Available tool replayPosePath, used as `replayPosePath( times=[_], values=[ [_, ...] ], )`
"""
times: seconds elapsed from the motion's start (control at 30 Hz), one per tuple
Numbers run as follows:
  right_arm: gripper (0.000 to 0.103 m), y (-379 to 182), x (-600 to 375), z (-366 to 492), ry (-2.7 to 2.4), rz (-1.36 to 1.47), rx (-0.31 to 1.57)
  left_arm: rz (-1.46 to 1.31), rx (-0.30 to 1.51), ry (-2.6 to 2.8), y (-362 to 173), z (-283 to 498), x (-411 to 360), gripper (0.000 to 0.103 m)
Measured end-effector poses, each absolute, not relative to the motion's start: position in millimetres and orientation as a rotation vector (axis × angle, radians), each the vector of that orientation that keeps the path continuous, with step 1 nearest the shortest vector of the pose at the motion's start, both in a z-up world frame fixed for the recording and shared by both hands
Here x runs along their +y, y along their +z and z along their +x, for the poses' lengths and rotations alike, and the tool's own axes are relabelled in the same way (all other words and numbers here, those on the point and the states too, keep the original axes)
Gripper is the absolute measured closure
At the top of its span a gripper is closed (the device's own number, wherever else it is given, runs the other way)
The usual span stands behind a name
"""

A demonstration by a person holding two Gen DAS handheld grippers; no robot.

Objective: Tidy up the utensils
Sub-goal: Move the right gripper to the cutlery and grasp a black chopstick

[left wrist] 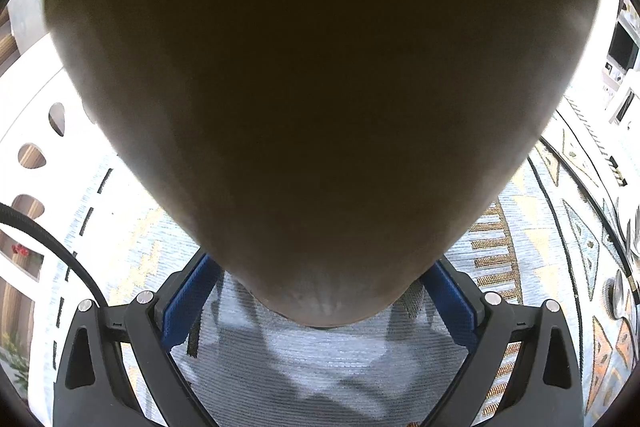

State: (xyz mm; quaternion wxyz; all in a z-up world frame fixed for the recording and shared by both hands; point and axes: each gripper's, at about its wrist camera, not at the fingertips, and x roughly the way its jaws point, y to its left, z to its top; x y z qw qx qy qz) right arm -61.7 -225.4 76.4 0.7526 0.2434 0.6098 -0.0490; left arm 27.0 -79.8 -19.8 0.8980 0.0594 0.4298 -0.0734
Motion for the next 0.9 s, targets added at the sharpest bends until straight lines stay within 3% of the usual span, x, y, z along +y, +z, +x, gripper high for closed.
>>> replayPosePath(
  times=[0.37, 0.9],
  values=[
    [0.052, 79.7, -196.6, -99.8, -0.246, 0.522, 1.333, 0.09, 0.898, -0.186, -24.8, 29.4, -74.1, 0.004],
    [0.052, 79.9, -262.5, -129.4, -0.278, 0.586, 1.315, 0.113, 0.882, -0.158, -14.4, 20.7, -56.0, 0.004]
  ],
)
